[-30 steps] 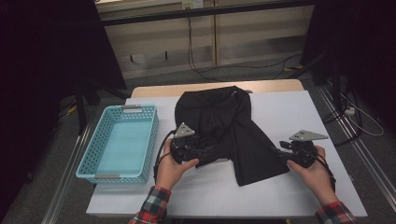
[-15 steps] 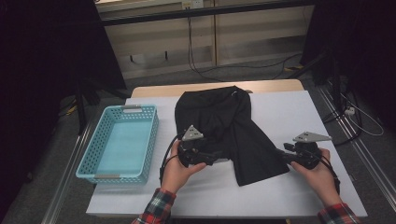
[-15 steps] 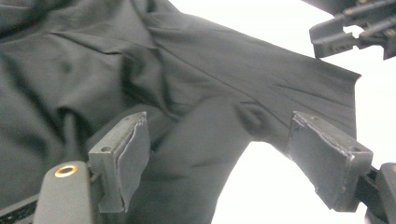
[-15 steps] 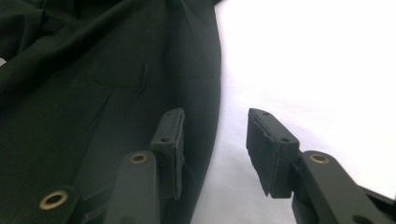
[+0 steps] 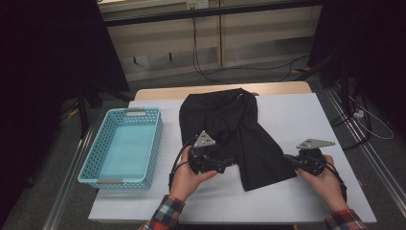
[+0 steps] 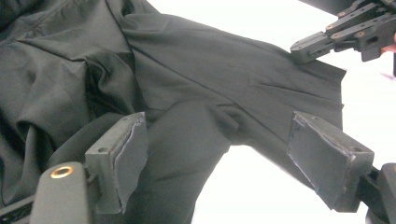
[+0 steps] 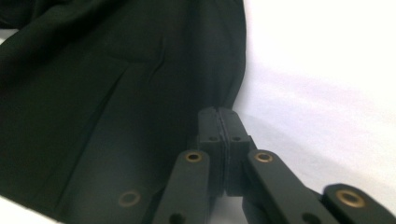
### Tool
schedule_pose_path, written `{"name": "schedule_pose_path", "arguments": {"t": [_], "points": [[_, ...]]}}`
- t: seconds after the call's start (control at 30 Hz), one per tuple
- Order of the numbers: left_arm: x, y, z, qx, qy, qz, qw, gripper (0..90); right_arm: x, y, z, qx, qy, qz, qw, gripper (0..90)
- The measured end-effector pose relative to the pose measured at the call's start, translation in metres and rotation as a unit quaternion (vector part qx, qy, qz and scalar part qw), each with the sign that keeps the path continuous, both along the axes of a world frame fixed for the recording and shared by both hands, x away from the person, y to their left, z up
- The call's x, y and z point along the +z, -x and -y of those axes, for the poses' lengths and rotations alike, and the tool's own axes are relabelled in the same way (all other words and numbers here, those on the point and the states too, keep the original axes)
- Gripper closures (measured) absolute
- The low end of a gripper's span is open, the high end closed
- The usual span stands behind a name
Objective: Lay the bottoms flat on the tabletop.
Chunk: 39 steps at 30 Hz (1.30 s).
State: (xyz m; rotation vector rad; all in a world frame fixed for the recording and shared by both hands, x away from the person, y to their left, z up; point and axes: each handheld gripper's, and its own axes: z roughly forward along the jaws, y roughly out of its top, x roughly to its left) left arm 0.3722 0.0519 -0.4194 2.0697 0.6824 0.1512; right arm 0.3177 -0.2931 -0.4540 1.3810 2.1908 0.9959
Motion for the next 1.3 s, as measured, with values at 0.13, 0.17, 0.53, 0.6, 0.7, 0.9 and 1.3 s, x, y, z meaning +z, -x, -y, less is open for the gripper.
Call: {"name": "schedule_pose_path", "arguments": {"t": [0.13,0.17,0.53,0.6,0.7,0.9,1.3], "points": [[0.001,0.001,0.003,-0.005,0.004,0.000,1.0000,21.1,0.008,0.009,-0.006,0.018,-0.012,0.014,0.9997,90.0],[0.001,0.002,0.004,-0.006,0.006,-0.001,1.0000,21.1,0.011,0.012,-0.009,0.024,-0.011,0.017,0.9995,90.0],[-0.016,0.015,0.029,-0.035,-0.012,-0.011,0.9993,26.9,0.010,0.019,-0.005,0.025,-0.027,0.018,0.9992,90.0],[-0.018,0.016,0.031,-0.038,-0.015,-0.012,0.9991,28.2,0.011,0.019,-0.005,0.025,-0.029,0.017,0.9991,90.0],[-0.023,0.019,0.036,-0.042,-0.020,-0.022,0.9987,32.0,0.010,0.020,-0.007,0.030,-0.026,0.016,0.9991,90.0],[-0.030,0.021,0.041,-0.038,-0.036,-0.021,0.9984,40.5,0.009,0.021,-0.011,0.041,-0.022,0.013,0.9988,89.9],[-0.036,0.024,0.046,-0.047,-0.052,-0.031,0.9970,49.7,0.009,0.024,-0.008,0.034,-0.016,0.010,0.9993,89.9]]}}
